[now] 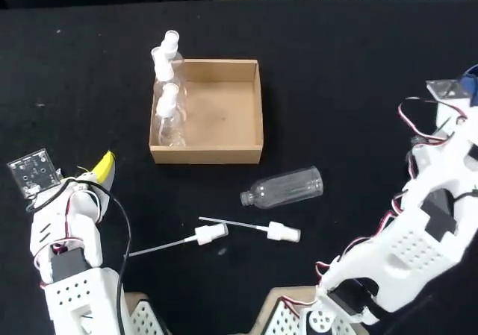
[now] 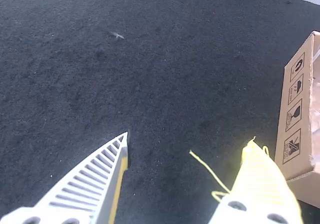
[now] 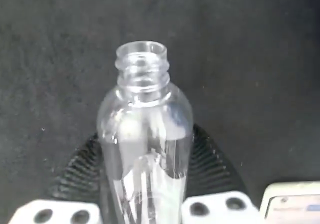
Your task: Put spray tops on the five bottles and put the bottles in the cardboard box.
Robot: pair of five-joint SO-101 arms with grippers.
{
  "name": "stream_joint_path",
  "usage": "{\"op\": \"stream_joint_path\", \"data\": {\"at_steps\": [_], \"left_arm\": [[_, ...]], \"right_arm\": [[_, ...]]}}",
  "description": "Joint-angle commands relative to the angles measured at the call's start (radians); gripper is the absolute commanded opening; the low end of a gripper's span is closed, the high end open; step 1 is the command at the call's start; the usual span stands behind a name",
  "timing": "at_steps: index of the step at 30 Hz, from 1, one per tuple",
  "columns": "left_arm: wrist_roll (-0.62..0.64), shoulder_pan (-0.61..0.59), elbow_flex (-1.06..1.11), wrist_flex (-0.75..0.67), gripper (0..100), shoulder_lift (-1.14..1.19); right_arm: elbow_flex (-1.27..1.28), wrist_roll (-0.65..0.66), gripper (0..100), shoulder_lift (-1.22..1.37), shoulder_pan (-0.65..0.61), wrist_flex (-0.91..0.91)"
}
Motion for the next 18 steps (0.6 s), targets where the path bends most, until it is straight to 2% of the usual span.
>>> {"op": "stream_joint_path", "data": {"at_steps": [1, 5, 12, 15, 18], "left_arm": [[-0.002, 0.002, -0.010, -0.020, 24, -0.014], [-0.002, 0.002, -0.010, -0.020, 24, -0.014], [-0.002, 0.002, -0.008, -0.020, 24, -0.014], [-0.002, -0.005, -0.016, -0.012, 24, -0.014], [0.000, -0.022, -0.033, -0.005, 24, -0.011]], "right_arm": [[0.074, -0.012, 1.1, -0.148, 0.028, -0.023], [0.254, -0.040, 1.1, -0.340, -0.011, -0.044], [0.607, -0.184, 1.1, -0.717, -0.098, -0.269], [0.651, -0.278, 1.1, -0.845, -0.138, -0.269], [0.668, -0.422, 1.1, -0.938, -0.232, -0.199]]}}
